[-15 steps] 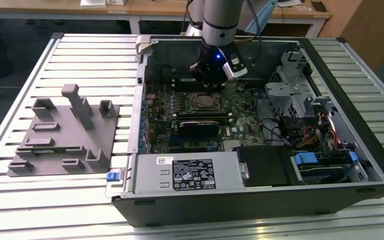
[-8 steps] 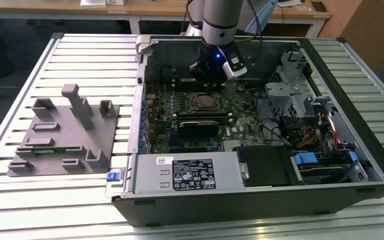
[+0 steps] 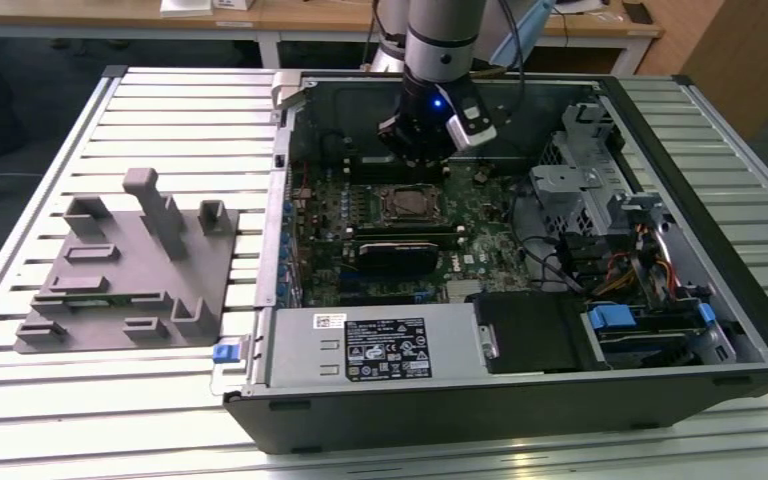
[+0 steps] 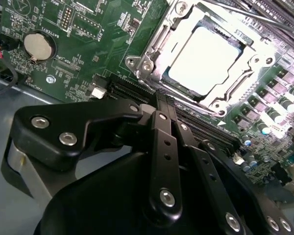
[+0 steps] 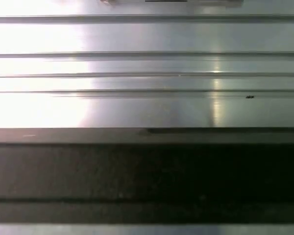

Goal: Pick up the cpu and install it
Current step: 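Install the first cpu locking lever, then install the second cpu locking lever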

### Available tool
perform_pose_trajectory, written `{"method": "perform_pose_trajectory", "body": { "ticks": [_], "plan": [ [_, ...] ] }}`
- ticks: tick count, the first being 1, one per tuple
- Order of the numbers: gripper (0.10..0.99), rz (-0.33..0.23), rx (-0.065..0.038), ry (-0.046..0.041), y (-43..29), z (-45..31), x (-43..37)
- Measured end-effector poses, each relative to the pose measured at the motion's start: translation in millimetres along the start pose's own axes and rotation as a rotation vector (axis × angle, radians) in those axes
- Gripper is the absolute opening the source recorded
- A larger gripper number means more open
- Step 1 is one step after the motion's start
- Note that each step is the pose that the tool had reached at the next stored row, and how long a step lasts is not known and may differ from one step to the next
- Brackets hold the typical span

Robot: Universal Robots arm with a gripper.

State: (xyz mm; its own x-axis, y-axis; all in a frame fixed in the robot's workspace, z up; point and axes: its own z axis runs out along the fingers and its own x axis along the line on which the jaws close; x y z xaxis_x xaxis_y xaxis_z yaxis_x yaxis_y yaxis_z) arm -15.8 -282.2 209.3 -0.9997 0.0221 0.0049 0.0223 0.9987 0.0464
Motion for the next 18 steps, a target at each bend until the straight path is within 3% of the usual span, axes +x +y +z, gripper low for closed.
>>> {"method": "perform_pose_trajectory", "body": {
  "ticks": [18],
  "plan": [
    [0.106,0.0,0.0,0.0001,-7.8,-0.4,-0.2]
  ]
}}
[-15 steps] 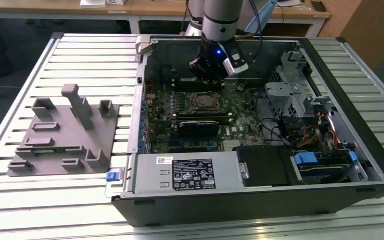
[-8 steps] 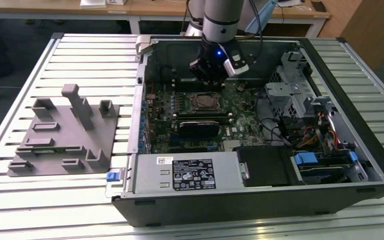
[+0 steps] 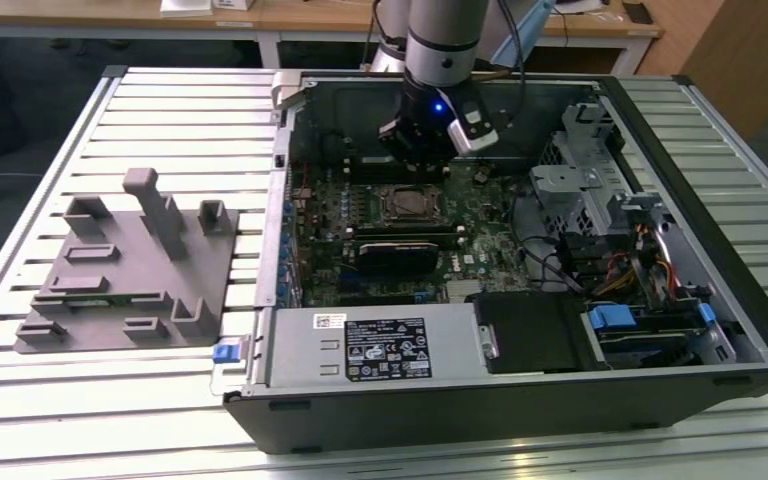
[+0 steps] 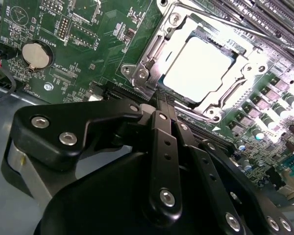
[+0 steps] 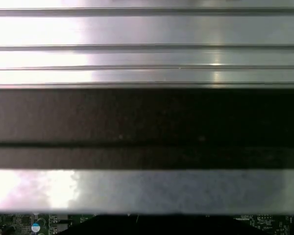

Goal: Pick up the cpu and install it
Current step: 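Install the second cpu locking lever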

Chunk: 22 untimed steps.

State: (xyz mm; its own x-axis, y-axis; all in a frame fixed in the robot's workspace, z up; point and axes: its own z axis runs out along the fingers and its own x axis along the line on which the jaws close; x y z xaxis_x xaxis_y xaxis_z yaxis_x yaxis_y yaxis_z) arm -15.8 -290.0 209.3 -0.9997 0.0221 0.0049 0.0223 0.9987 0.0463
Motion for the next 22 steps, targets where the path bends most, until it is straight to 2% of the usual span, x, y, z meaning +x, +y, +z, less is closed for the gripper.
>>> {"method": "perform_pose_trajectory", "body": {
  "ticks": [15,18,22],
  "plan": [
    [0.106,0.0,0.0,0.0001,-8.2,-1.0,-0.1],
    [0.106,0.0,0.0,0.0,-8.2,-4.4,-0.2],
    [0.106,0.0,0.0,0.0,-7.7,-13.2,-0.1]
  ]
}}
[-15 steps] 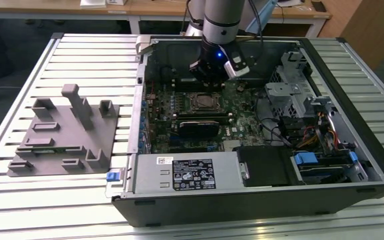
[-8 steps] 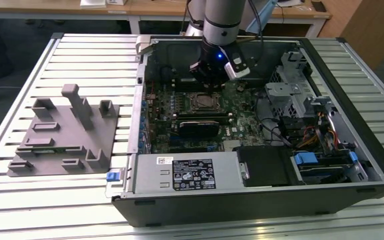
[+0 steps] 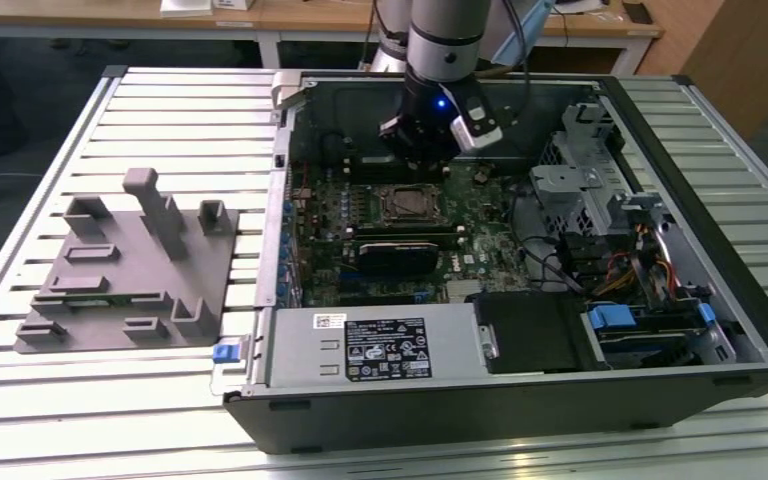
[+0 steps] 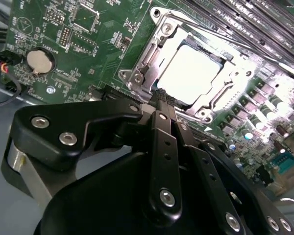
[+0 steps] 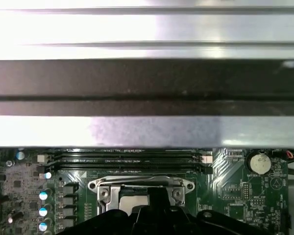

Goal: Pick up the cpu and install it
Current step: 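Install the second cpu locking lever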

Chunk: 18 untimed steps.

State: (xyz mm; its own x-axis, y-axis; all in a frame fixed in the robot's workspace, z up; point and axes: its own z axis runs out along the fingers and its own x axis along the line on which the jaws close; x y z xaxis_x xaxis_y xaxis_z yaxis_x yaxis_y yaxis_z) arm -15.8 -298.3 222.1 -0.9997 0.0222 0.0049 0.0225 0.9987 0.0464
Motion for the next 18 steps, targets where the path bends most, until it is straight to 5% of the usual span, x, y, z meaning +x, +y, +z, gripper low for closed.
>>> {"method": "perform_pose_trajectory", "body": {
  "ticks": [12,18],
  "plan": [
    [0.106,0.0,0.0,0.0001,-12.4,-2.9,-0.2],
    [0.106,0.0,-0.001,0.0,-13.1,-21.4,-0.2]
  ]
}}
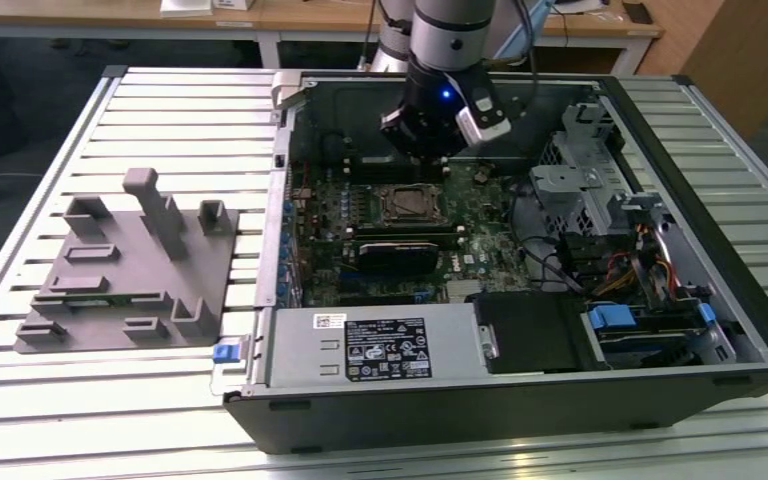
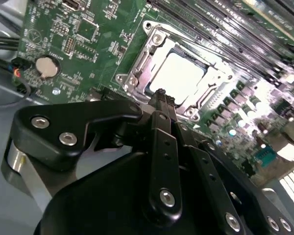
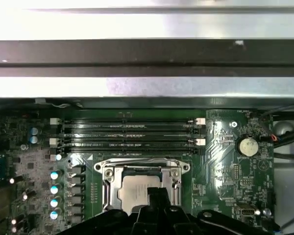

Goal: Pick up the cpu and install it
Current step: 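Install the second cpu locking lever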

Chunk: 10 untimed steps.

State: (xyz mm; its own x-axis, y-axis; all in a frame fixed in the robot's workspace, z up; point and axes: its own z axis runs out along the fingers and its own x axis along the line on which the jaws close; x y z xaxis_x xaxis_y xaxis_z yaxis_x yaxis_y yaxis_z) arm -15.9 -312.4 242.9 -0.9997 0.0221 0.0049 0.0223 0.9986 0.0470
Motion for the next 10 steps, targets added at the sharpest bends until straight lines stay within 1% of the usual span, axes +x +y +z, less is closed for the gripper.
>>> {"method": "perform_pose_trajectory", "body": {
  "ticks": [2,8,10],
  "plan": [
    [0.106,0.0,0.0,0.0,-2.3,-0.6,0.0],
    [0.106,0.0,-0.001,0.0001,-19.2,-1.5,-0.4],
    [0.106,0.0,-0.002,0.0001,-21.7,-1.5,-0.4]
  ]
}}
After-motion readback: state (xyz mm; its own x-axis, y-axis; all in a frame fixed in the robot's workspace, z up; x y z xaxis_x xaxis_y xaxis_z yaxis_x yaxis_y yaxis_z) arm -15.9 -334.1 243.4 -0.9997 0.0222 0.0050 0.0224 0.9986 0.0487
